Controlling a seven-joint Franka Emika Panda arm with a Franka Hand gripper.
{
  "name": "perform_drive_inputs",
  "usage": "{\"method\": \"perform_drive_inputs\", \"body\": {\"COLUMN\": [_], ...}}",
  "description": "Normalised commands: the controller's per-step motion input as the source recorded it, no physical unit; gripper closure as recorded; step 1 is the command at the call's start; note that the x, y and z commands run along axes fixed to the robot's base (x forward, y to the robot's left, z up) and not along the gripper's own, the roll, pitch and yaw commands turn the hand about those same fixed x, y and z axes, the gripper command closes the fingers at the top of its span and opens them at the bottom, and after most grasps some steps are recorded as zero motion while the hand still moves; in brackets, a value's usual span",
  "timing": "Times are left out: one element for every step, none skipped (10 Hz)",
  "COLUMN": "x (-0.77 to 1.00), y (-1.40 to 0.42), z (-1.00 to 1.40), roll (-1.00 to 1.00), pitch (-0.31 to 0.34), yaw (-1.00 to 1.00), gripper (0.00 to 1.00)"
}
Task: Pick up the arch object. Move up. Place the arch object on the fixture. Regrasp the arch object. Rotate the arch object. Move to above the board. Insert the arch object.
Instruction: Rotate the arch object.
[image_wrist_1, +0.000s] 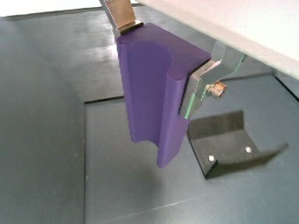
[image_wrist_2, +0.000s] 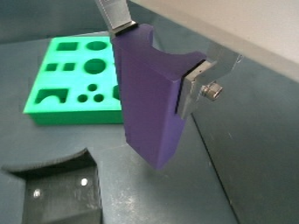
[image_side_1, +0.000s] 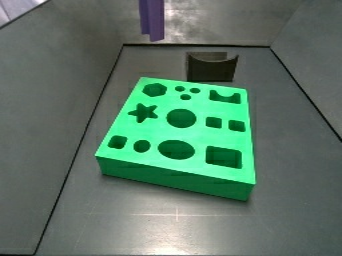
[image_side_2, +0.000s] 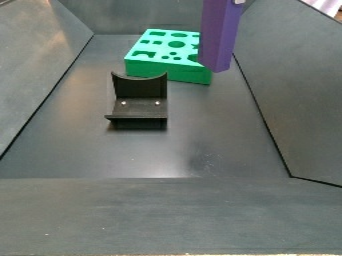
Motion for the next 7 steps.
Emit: {"method": "perform_drive_inputs", "body": {"x": [-0.03,-0.03,-0.02,-0.02,-0.02,-0.02,-0.02], "y": [0.02,0.02,0.02,0.02,0.02,0.02,0.02], "z": [0.01,0.01,0.01,0.01,0.01,0.01,0.01], "roll": [-0.03,-0.03,-0.03,-0.03,-0.03,-0.03,-0.04], "pitch": [0.011,0.011,0.012,0.012,0.013,0.013,0.014], "yaw": [-1.00,-1.00,-1.00,-1.00,-1.00,-1.00,-1.00], "gripper": [1.00,1.00,1.00,1.00,1.00,1.00,1.00]}}
